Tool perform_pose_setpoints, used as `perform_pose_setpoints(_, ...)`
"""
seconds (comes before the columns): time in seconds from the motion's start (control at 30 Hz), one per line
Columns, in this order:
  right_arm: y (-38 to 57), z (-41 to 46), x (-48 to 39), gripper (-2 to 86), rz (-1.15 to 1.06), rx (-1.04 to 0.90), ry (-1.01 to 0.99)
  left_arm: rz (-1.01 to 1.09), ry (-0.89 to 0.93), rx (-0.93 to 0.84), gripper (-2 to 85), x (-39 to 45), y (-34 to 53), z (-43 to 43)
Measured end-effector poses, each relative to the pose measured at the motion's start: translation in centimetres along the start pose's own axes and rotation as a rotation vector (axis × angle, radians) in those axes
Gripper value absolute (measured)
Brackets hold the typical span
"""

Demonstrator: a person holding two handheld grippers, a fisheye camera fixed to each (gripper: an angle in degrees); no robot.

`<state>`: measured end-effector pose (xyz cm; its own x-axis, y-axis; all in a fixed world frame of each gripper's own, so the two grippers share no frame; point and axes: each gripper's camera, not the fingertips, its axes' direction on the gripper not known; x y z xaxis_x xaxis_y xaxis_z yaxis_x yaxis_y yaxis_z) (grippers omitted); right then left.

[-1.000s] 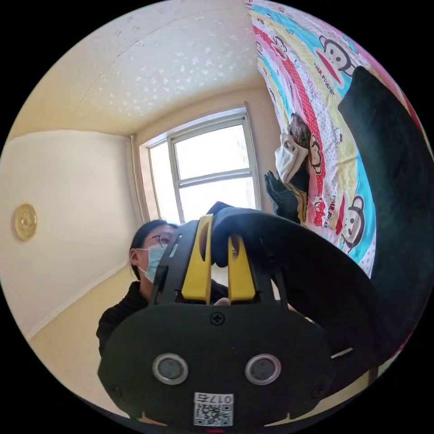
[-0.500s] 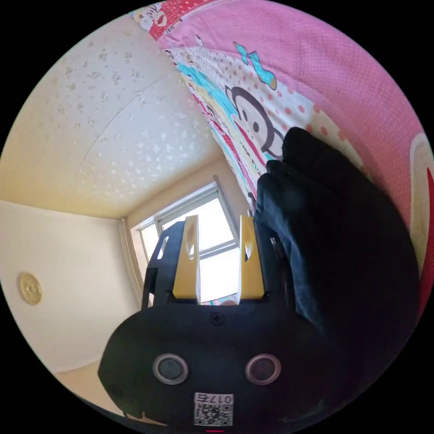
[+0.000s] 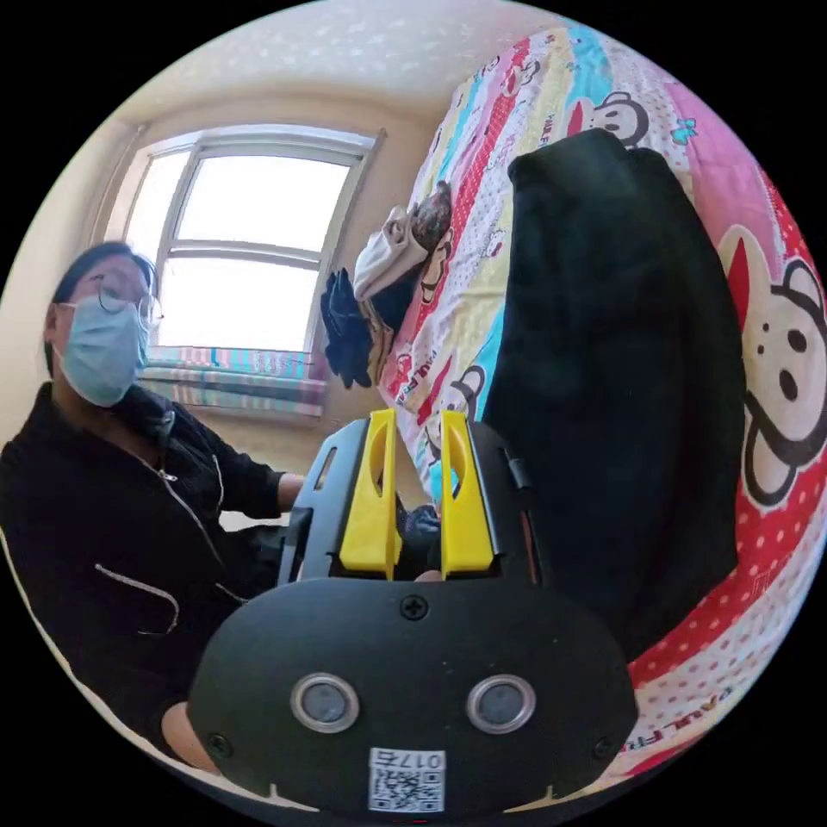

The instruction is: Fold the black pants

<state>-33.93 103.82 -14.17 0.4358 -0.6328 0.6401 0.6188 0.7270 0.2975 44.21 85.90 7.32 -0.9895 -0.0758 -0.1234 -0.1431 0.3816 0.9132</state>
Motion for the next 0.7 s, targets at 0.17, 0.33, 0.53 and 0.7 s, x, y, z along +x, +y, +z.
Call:
perform_pose_setpoints(0.17,11.5,3.7,-3.7,5.6,0.087,0.080,0.278,0.115,-0.123,0.229,-1.0,4.5,-3.8,-4.9)
perform_pose_setpoints(0.33,17.4,5.7,-5.6,4.0,0.154,0.098,0.315,0.182,-0.275,0.283,-1.0,6.7,-10.6,-4.2)
perform_pose_setpoints(0.53,24.5,1.8,-5.6,13.2,0.391,0.415,0.122,0.031,-0.690,0.232,-1.0,3.2,-11.7,2.3)
perform_pose_setpoints(0.7,28.1,0.1,-4.0,16.8,0.468,0.569,-0.034,-0.001,-0.686,0.290,-1.0,4.2,-11.0,1.5)
